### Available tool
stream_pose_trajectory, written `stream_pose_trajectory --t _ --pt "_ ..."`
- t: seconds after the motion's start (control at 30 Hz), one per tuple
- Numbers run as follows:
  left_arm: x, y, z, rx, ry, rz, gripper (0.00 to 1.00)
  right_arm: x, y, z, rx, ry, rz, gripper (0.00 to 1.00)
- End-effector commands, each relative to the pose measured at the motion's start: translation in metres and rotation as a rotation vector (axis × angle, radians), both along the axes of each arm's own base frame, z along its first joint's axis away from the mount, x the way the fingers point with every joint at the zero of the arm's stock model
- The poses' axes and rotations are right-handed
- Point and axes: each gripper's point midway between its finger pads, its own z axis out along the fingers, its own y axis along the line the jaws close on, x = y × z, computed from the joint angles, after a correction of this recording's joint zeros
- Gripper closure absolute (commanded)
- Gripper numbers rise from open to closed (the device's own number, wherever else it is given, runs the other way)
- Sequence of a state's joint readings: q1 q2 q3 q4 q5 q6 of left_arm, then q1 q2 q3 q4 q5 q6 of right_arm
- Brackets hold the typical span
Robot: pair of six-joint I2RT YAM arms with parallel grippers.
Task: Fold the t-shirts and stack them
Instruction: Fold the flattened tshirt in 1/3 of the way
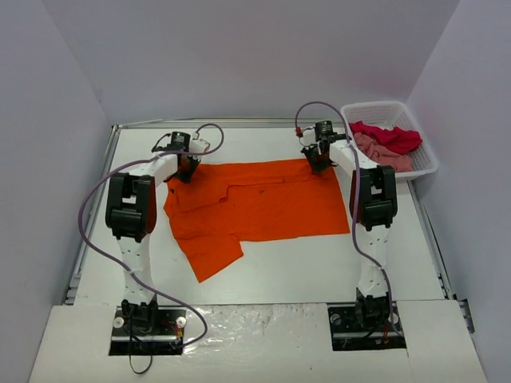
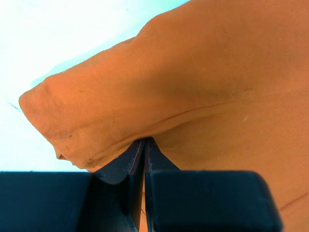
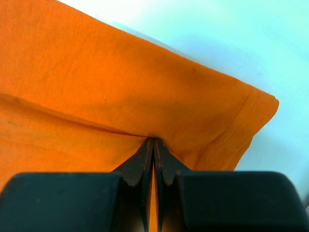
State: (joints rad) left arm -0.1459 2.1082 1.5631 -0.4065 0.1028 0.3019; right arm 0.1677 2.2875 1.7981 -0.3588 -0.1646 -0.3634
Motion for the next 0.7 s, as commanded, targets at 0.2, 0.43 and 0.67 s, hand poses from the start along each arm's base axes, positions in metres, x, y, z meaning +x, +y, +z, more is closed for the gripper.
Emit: stream_pose_trajectory --t 0.2,0.43,0.67 --pt "0.005 0.019 -0.019 0.079 0.091 0.046 0.98 -0.016 -0.01 -0.056 -0.02 0.163 -0.028 1.0" --pt "0.01 0.013 -0.016 0.071 0.084 0.036 0.98 -0.006 0.0 -0.042 -0.007 0.142 -0.002 1.0" --pt "0.01 0.008 0.023 0.087 -0.004 0.014 0.98 -0.006 0.023 0.001 0.04 0.087 0.056 1.0"
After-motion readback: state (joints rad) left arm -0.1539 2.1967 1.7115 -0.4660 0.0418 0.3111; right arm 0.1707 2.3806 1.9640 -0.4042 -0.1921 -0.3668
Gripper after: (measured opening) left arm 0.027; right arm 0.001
